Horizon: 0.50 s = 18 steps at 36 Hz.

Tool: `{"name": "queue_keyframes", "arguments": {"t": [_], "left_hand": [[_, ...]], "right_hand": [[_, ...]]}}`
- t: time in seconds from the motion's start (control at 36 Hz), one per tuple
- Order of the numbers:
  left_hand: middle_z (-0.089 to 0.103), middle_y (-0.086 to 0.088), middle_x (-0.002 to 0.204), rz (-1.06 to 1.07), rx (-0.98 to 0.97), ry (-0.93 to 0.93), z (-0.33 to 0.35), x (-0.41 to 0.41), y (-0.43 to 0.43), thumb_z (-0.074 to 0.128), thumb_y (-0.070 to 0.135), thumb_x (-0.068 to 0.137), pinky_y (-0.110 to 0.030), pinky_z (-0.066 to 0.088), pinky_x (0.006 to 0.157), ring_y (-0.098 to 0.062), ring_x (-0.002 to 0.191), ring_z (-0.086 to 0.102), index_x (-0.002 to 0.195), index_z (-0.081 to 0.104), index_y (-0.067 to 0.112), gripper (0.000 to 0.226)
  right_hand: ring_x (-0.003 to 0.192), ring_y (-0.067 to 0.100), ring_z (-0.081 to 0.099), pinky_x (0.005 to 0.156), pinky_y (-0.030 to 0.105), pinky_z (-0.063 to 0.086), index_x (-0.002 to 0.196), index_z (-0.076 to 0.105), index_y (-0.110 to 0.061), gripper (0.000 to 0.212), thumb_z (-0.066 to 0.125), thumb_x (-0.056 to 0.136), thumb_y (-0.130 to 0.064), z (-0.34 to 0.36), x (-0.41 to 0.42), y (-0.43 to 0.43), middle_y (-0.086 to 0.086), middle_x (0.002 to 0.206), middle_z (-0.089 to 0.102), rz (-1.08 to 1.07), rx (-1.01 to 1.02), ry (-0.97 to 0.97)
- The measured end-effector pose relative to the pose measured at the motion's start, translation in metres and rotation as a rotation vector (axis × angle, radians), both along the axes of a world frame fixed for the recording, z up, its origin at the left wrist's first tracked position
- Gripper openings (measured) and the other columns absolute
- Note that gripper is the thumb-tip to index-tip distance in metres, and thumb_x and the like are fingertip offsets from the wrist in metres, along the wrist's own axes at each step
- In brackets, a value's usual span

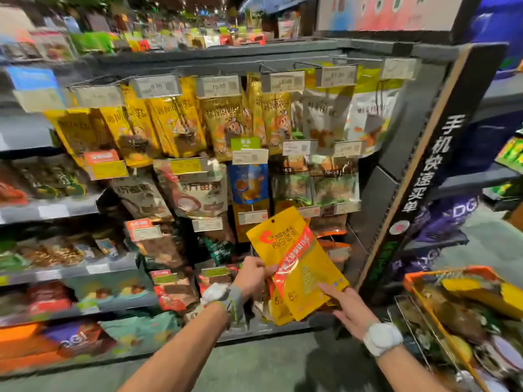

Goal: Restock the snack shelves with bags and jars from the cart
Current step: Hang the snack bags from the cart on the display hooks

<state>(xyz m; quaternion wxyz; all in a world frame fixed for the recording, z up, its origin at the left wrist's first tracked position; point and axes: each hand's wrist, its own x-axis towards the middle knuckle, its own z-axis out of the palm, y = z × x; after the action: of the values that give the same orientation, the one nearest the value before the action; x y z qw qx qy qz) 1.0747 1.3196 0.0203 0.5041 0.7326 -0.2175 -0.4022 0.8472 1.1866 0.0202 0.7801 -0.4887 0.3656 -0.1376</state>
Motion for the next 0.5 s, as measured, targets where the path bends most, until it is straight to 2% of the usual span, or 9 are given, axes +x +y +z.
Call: {"name": "queue_keyframes", "arguments": {"t": [0.06,0.11,0.17,0.19,0.25,0.33,0.39,0.44,0.5], "left_hand": [[0.048,-0.012,0.069,-0.021,0.012,0.007,0.002,0.015,0.008,0.078,0.017,0.088,-0.022,0.035,0.046,-0.016,0.042,0.046,0.074,0.051,0.006,0.033],[0.048,-0.013,0.069,-0.064,0.055,-0.018,0.007,0.02,0.012,0.078,0.022,0.087,-0.027,0.033,0.05,-0.019,0.052,0.045,0.073,0.054,0.006,0.031],[0.049,-0.009,0.065,-0.091,0.09,-0.061,-0.012,0.043,0.014,0.079,0.026,0.084,-0.029,0.033,0.059,-0.019,0.061,0.042,0.065,0.054,0.011,0.036],[0.047,-0.006,0.061,-0.13,0.114,-0.105,-0.016,0.048,0.014,0.079,0.025,0.085,-0.028,0.031,0.058,-0.016,0.059,0.041,0.06,0.051,0.013,0.039],[0.047,-0.006,0.062,-0.205,0.164,-0.174,-0.025,0.044,0.015,0.079,0.031,0.082,-0.03,0.029,0.058,-0.015,0.057,0.039,0.06,0.053,0.013,0.038],[0.051,-0.006,0.066,-0.238,0.18,-0.222,-0.025,0.041,0.013,0.076,0.033,0.086,-0.03,0.032,0.058,-0.015,0.059,0.042,0.067,0.056,0.011,0.035],[0.063,-0.001,0.069,-0.261,0.224,-0.253,-0.03,0.049,0.013,0.076,0.035,0.089,-0.03,0.044,0.059,-0.014,0.063,0.053,0.066,0.059,0.009,0.038],[0.075,0.004,0.09,-0.253,0.28,-0.246,-0.041,0.06,0.01,0.077,0.046,0.084,-0.038,0.059,0.08,-0.012,0.081,0.067,0.085,0.073,0.008,0.038],[0.075,0.007,0.106,-0.239,0.344,-0.291,-0.047,0.073,0.008,0.077,0.052,0.081,-0.044,0.057,0.091,-0.012,0.097,0.069,0.102,0.076,0.016,0.041]], "right_hand": [[0.105,0.014,0.063,0.093,0.038,0.041,0.118,0.062,-0.025,0.034,0.074,0.085,-0.023,-0.004,0.011,-0.01,0.0,0.119,0.071,0.002,-0.012,0.06],[0.107,0.021,0.066,0.091,0.042,0.047,0.127,0.059,-0.025,0.053,0.082,0.08,-0.028,-0.009,0.016,-0.019,0.003,0.12,0.07,0.019,-0.054,0.045],[0.115,0.027,0.066,0.1,0.048,0.051,0.138,0.053,-0.025,0.085,0.095,0.065,-0.036,-0.017,0.046,-0.029,0.01,0.128,0.067,0.128,-0.108,0.109],[0.117,0.027,0.065,0.103,0.049,0.049,0.138,0.053,-0.025,0.091,0.097,0.06,-0.037,-0.026,0.056,-0.033,0.011,0.131,0.065,0.201,-0.121,0.126],[0.114,0.024,0.067,0.103,0.049,0.05,0.133,0.054,-0.022,0.089,0.098,0.057,-0.039,-0.033,0.062,-0.032,0.008,0.127,0.068,0.332,-0.151,0.186],[0.107,0.02,0.07,0.1,0.049,0.052,0.129,0.055,-0.02,0.101,0.098,0.044,-0.054,-0.04,0.078,-0.033,0.0,0.118,0.073,0.364,-0.249,0.267],[0.106,0.022,0.069,0.097,0.047,0.053,0.124,0.054,-0.022,0.095,0.098,0.044,-0.051,-0.04,0.092,-0.037,0.0,0.115,0.072,0.342,-0.245,0.277],[0.105,0.023,0.068,0.091,0.043,0.054,0.117,0.054,-0.025,0.077,0.093,0.052,-0.041,-0.041,0.107,-0.045,0.0,0.112,0.07,0.368,-0.189,0.261],[0.106,0.025,0.068,0.091,0.046,0.054,0.119,0.056,-0.024,0.08,0.095,0.051,-0.039,-0.044,0.119,-0.054,0.002,0.113,0.072,0.375,-0.156,0.25]]}}
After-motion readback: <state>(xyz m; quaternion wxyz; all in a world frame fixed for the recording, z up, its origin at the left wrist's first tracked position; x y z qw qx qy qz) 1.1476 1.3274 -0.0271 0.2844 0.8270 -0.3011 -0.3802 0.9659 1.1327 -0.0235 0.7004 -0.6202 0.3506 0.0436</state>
